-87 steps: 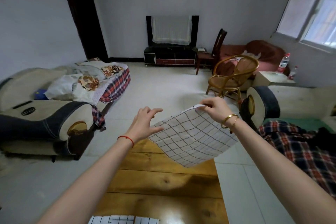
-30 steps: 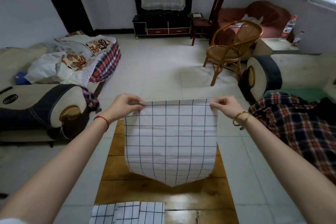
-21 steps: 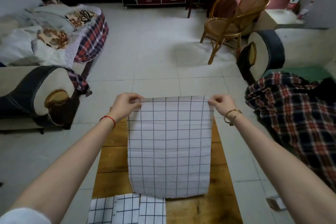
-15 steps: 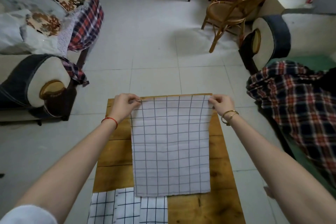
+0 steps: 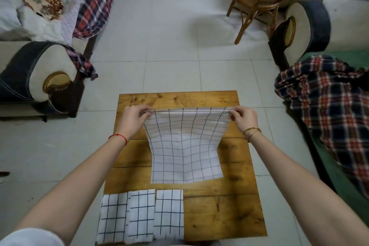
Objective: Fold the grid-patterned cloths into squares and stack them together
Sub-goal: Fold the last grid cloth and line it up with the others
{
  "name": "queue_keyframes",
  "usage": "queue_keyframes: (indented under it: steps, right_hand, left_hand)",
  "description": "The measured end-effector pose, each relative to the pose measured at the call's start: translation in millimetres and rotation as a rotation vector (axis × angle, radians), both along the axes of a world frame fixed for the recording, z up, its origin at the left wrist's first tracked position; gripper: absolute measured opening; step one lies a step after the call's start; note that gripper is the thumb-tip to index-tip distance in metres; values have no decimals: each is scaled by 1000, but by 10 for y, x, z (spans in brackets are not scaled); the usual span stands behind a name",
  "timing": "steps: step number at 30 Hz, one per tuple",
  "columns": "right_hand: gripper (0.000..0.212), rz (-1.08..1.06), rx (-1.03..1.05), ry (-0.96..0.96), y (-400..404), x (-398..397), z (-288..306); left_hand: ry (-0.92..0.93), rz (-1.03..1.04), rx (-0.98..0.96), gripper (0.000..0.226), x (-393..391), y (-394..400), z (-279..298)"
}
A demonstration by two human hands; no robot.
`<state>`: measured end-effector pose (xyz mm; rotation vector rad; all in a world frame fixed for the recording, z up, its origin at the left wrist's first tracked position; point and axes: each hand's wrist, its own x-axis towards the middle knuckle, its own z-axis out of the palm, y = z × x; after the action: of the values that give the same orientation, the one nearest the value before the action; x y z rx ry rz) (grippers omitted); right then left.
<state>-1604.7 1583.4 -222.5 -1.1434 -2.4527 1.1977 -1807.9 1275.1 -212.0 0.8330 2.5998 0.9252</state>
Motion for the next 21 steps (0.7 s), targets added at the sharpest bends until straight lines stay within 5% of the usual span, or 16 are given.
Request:
queue_keyframes:
  steps: [9, 21]
  right_hand:
    - [17, 79, 44, -77, -131, 314, -100]
    - [17, 263, -15, -359, -550, 907, -723]
  left_hand:
    - [-64, -63, -59, 15, 292, -194, -16]
    - [-228, -80, -233, 16, 1070, -688, -937]
